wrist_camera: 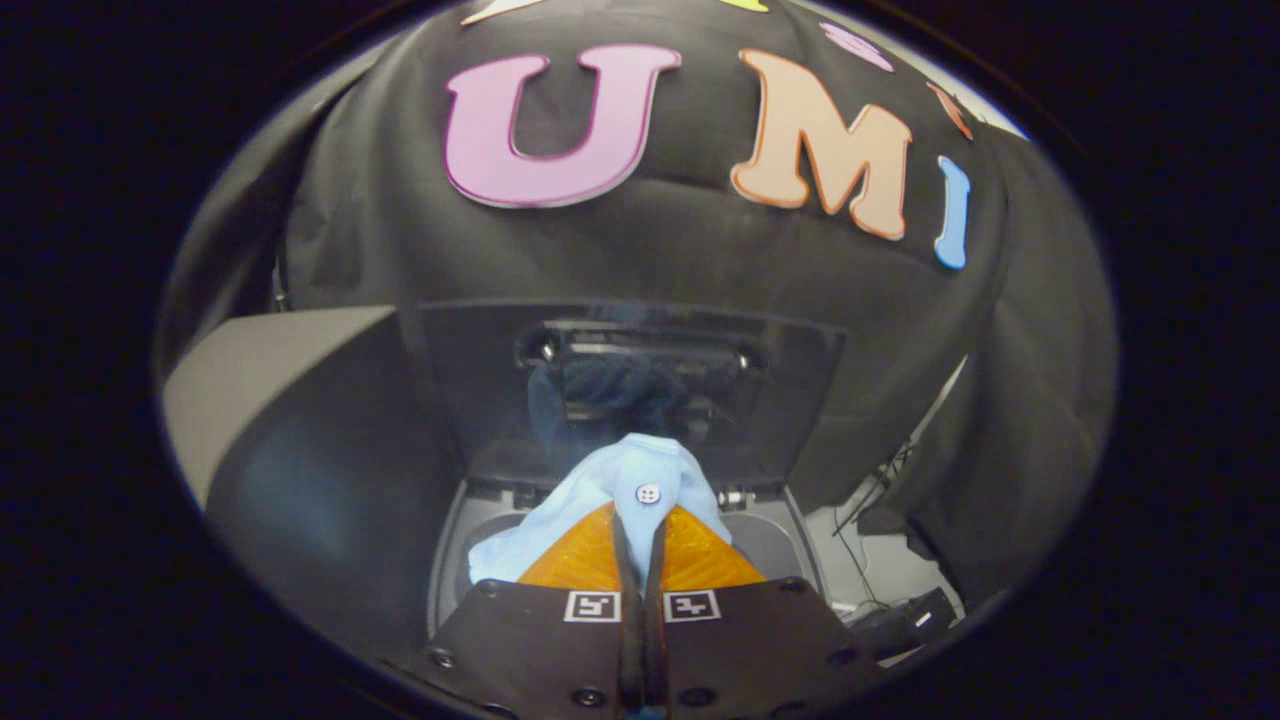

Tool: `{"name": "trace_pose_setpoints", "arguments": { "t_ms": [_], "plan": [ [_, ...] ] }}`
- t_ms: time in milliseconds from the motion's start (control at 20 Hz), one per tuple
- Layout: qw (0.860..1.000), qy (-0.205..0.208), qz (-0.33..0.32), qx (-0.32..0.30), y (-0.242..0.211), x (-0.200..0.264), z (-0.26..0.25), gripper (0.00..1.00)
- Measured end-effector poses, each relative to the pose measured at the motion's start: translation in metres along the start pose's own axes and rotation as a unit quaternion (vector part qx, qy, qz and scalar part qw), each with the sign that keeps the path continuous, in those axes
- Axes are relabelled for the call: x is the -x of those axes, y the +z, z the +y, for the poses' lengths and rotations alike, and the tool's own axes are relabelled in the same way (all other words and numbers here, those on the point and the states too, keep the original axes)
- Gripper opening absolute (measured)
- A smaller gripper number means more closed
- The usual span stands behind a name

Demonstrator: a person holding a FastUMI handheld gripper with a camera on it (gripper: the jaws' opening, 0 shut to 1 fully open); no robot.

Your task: Put the clothes into the washing machine and then close the washing machine lid.

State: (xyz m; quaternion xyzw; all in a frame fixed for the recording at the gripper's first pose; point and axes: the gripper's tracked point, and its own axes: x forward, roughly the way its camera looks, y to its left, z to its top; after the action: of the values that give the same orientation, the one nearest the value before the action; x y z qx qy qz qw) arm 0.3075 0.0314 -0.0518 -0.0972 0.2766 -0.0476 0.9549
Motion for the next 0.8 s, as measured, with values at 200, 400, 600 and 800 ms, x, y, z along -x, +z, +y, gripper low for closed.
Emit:
{"name": "trace_pose_setpoints", "arguments": {
  "t_ms": [200, 400, 600, 800],
  "plan": [
    [0.999, -0.010, 0.036, -0.037, -0.038, -0.029, -0.010, 0.01],
    [0.994, -0.013, 0.073, -0.080, -0.071, -0.047, -0.015, 0.05],
    [0.992, -0.008, 0.077, -0.097, -0.081, -0.055, -0.016, 0.11],
    [0.994, 0.005, 0.076, -0.081, -0.083, -0.047, -0.015, 0.46]
  ]
}}
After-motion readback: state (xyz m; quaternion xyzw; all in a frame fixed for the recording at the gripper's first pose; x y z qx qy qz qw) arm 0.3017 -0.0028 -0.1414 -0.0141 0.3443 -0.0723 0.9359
